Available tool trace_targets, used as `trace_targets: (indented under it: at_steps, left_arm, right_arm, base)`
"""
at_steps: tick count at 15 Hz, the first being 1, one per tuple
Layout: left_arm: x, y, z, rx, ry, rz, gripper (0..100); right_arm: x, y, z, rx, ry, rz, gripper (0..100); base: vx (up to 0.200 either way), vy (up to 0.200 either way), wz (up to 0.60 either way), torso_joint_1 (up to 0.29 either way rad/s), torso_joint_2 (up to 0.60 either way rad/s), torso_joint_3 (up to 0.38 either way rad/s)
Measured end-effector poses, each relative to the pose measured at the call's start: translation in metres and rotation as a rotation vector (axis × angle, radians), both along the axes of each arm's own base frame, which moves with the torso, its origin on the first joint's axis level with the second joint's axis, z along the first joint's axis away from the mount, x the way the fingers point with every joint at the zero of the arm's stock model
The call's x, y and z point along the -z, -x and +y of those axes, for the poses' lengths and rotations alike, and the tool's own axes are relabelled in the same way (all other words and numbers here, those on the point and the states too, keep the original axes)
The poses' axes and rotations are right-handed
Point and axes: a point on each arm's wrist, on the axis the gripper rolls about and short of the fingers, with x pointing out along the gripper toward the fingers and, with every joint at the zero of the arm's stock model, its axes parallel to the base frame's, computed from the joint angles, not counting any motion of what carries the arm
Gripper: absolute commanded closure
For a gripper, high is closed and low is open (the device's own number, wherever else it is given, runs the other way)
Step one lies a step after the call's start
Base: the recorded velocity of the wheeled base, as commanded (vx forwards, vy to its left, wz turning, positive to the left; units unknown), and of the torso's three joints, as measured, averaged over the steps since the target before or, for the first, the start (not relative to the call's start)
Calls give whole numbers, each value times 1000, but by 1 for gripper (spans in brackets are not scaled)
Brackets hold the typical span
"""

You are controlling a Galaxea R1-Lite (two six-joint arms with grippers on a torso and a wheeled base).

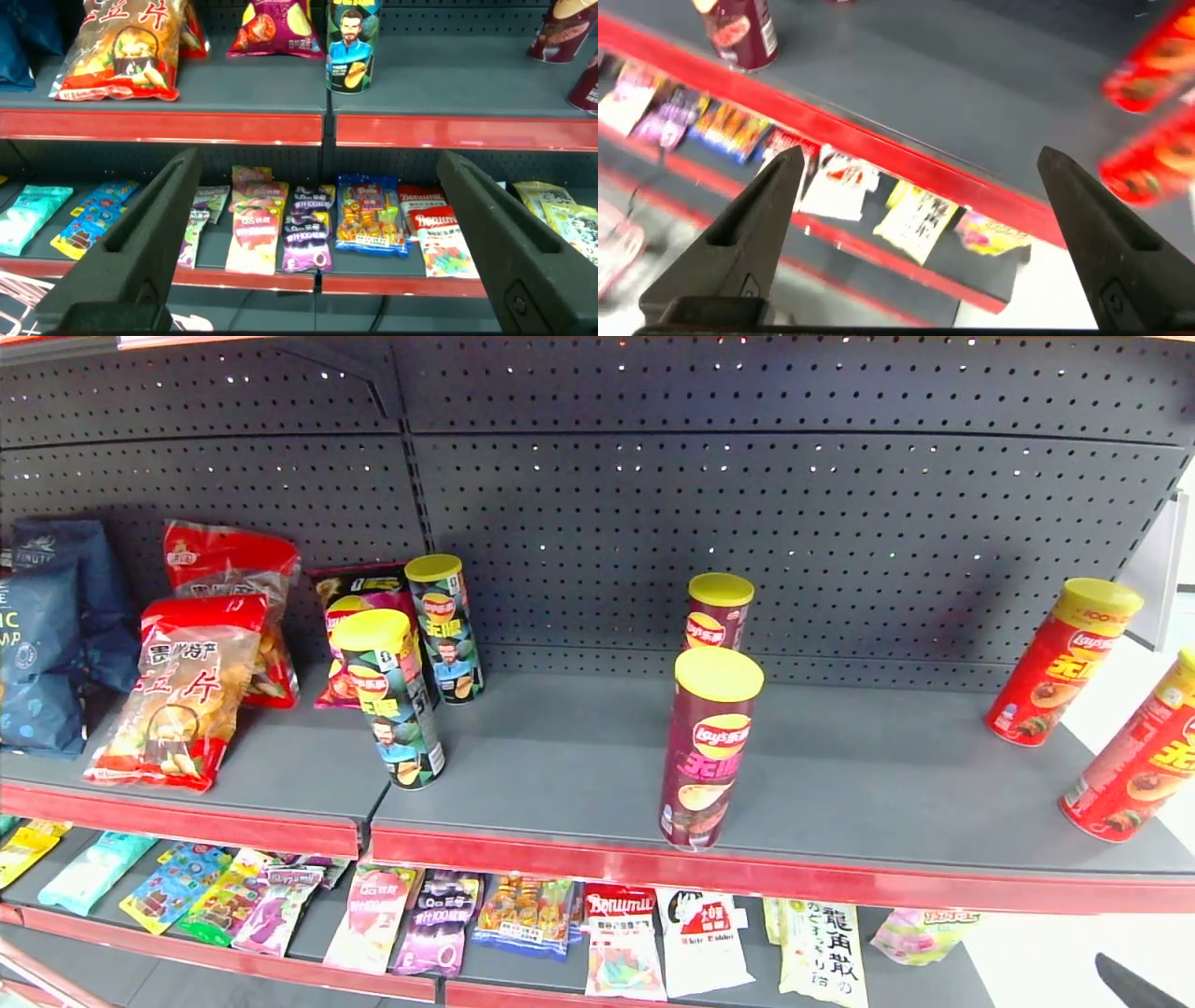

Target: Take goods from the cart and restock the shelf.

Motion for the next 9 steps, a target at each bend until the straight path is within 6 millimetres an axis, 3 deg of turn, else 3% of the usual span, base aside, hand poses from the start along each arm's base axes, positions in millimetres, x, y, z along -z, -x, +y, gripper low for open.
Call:
trace_targets:
  at_steps: [5,9]
  left_arm:
    - [0,0,0,0,0,0,0]
    - [0,0,0,0,0,-1,0]
  right_arm:
    - [49,45,-2,48,-124,-156,0]
    - [59,52,-2,106,-253,-220,0]
  base:
    - [0,0,0,0,0,0]
    - [0,0,0,0,0,0]
